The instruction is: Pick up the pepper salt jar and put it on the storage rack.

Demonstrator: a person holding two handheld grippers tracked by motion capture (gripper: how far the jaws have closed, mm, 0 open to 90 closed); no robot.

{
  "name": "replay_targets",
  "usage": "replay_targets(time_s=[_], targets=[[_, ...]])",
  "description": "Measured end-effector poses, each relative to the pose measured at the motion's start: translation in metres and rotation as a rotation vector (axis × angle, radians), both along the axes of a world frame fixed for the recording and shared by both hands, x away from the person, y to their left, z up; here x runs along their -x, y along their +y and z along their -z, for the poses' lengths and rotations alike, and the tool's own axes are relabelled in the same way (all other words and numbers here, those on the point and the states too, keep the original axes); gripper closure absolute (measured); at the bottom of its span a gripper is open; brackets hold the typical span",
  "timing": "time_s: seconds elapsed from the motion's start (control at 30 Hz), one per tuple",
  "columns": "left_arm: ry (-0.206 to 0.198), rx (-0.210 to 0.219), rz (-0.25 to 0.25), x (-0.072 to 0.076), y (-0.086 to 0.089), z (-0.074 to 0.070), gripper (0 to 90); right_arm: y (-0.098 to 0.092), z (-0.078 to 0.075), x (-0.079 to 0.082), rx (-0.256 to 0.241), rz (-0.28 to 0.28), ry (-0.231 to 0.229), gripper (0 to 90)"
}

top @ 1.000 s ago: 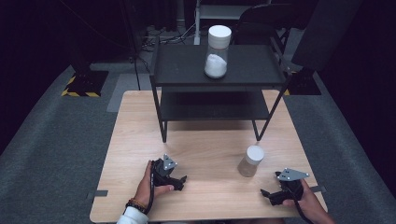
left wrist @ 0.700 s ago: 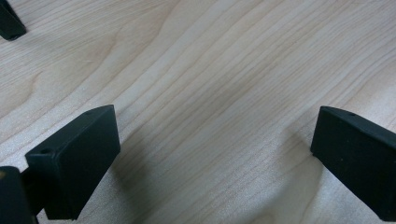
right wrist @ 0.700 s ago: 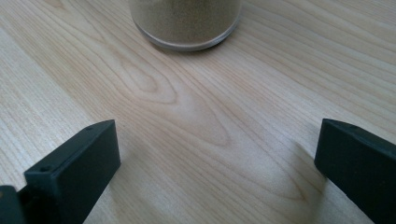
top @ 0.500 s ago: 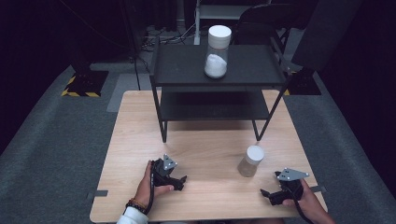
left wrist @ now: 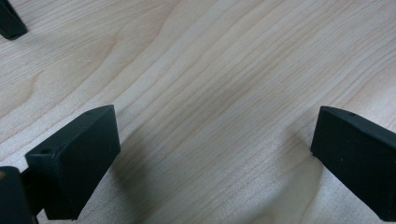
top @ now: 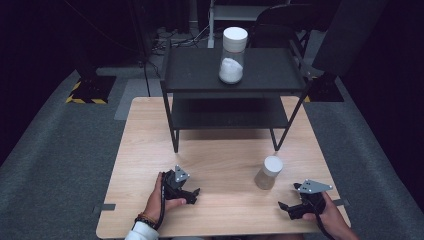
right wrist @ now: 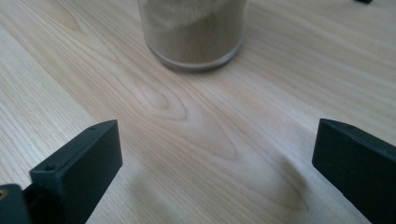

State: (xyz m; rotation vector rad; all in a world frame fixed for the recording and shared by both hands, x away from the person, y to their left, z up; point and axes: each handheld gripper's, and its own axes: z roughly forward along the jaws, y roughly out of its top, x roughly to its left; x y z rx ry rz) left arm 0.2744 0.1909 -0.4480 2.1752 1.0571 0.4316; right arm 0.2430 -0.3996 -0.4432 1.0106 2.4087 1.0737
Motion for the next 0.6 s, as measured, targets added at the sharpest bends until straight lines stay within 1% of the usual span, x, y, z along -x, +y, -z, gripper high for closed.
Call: replay_targets(time_s=[0.13,0.23,0.27,0.43,0.6], targets=[[0.0,0.0,0.0,0.0,0.0,0.0,0.8,-0.001,-0.005,0.003,-0.039,-0.004,-0.024,1.2],[0.0,0.0,0.0,0.0,0.0,0.0,0.8,0.003,-0.008,0.005,-0.05,-0.014,-0.046,1.2],[0.0,0.0,0.0,0.0,0.0,0.0,0.8,0.004,-0.008,0.006,-0.065,-0.017,-0.055,1.3],[0.0,0.0,0.0,0.0,0.0,0.0,0.8,0.009,-0.01,0.014,-0.115,-0.027,-0.137,1.4],[0.0,0.0,0.0,0.0,0.0,0.0,0.8,0.012,-0.014,0.015,-0.149,-0.013,-0.176,1.4]])
